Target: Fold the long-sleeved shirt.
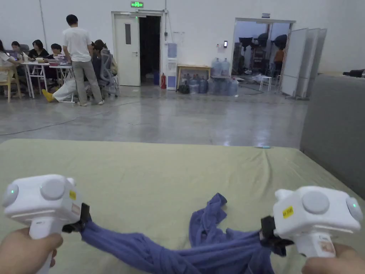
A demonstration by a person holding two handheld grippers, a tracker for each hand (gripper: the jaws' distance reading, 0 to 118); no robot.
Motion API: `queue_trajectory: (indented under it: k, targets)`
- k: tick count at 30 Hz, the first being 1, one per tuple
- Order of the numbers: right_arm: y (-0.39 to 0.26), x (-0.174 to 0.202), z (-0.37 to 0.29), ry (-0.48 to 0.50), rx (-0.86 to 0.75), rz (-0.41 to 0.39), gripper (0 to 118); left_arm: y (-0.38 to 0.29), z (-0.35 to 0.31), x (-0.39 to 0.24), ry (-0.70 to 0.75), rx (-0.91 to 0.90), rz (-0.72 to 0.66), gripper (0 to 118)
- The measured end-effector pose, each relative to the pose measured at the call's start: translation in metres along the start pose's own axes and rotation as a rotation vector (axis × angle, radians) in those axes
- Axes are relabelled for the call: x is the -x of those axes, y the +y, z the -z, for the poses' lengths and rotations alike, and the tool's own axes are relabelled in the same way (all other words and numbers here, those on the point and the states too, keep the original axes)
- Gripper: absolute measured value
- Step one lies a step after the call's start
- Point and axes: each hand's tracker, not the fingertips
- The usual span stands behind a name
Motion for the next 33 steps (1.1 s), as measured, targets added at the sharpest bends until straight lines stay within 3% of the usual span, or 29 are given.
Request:
queue_trajectory:
  k: [2,8,17,18,19,20,21,22,23,27,28,29,30,31,33]
  targets:
    - [-0.04,-0.017,0.017,0.012,0.068,0.037,1,-0.038,0.023,0.017,-0.01,0.051,-0.015,0]
    - [-0.121,-0.042,0.018,0.031,0.154,0.021,1,-0.126,0.014,0.052,-0.025,0.102,-0.031,0]
    - [-0.124,-0.028,0.03,-0.012,0.16,-0.031,1,-0.145,0.006,0.061,-0.054,0.111,-0.093,0]
    - [-0.123,-0.029,0.025,-0.026,0.15,-0.039,4,-0.142,0.0,0.06,-0.072,0.101,-0.114,0]
    - [-0.119,-0.028,0.014,-0.064,0.125,-0.03,20,-0.141,-0.01,0.06,-0.075,0.082,-0.126,2]
    - [-0.119,-0.028,0.003,-0.077,0.096,-0.002,66,-0.141,-0.021,0.058,-0.073,0.051,-0.142,35]
    - [-0.121,-0.027,-0.012,-0.059,0.06,-0.002,98,-0.144,-0.035,0.057,-0.106,0.029,-0.161,84]
    - [-0.126,-0.025,-0.034,-0.002,-0.003,0.011,109,-0.149,-0.05,0.056,-0.167,0.008,-0.18,116]
    - [-0.131,-0.022,-0.05,0.022,-0.028,0.019,109,-0.152,-0.073,0.053,-0.212,-0.131,-0.198,115]
    - [-0.179,-0.009,-0.093,0.156,-0.017,0.078,108,-0.214,-0.103,0.044,-0.2,0.023,-0.102,114]
    - [-0.196,-0.003,-0.098,0.159,-0.004,0.096,101,-0.214,-0.096,0.037,-0.17,0.059,-0.074,111]
    - [-0.209,0.001,-0.102,0.161,-0.001,0.099,66,-0.226,-0.097,0.033,-0.146,0.102,-0.052,91]
    - [-0.224,0.008,-0.102,0.155,0.015,0.091,15,-0.241,-0.098,0.03,-0.139,0.128,-0.024,50]
    - [-0.24,0.015,-0.098,0.146,0.064,0.087,0,-0.255,-0.097,0.026,-0.127,0.142,-0.005,0]
    - [-0.263,0.022,-0.102,0.183,0.083,0.12,0,-0.27,-0.09,0.03,-0.12,0.203,0.002,0]
